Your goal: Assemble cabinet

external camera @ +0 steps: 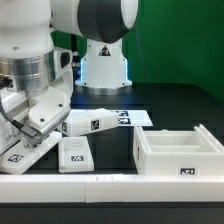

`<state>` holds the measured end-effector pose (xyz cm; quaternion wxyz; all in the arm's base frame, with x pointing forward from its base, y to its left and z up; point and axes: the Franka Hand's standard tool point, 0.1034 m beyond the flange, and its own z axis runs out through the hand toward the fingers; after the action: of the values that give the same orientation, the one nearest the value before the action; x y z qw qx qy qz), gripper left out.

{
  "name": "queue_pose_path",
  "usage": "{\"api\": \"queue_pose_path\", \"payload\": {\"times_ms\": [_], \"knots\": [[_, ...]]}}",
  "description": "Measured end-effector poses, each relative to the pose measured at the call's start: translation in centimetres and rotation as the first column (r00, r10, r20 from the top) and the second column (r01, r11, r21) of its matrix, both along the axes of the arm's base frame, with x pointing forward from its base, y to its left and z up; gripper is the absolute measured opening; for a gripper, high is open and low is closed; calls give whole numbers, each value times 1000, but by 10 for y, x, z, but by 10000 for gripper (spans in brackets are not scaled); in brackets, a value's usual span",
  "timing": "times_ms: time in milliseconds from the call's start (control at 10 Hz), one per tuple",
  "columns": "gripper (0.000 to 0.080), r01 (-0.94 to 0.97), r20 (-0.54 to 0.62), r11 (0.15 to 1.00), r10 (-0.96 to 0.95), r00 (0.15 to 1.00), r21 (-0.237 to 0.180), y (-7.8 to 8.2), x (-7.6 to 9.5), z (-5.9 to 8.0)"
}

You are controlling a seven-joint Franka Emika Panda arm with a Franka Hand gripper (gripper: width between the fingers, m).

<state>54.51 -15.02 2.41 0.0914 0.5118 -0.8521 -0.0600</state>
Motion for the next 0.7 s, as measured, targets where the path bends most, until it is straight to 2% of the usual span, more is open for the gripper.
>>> {"api": "queue_pose_path", "payload": {"times_ms": [100, 300, 500, 600, 700], "knots": [[68, -2, -2, 1000, 2, 1000, 5, 0, 1, 4], [66, 22, 4, 999, -22, 1000, 47, 5, 2, 31], [66, 127, 5, 989, -128, 992, 71, 32, -11, 49], [66, 145, -3, 986, -145, 989, 80, 50, -17, 54], [66, 159, -11, 984, -159, 987, 74, 61, -18, 53]]}}
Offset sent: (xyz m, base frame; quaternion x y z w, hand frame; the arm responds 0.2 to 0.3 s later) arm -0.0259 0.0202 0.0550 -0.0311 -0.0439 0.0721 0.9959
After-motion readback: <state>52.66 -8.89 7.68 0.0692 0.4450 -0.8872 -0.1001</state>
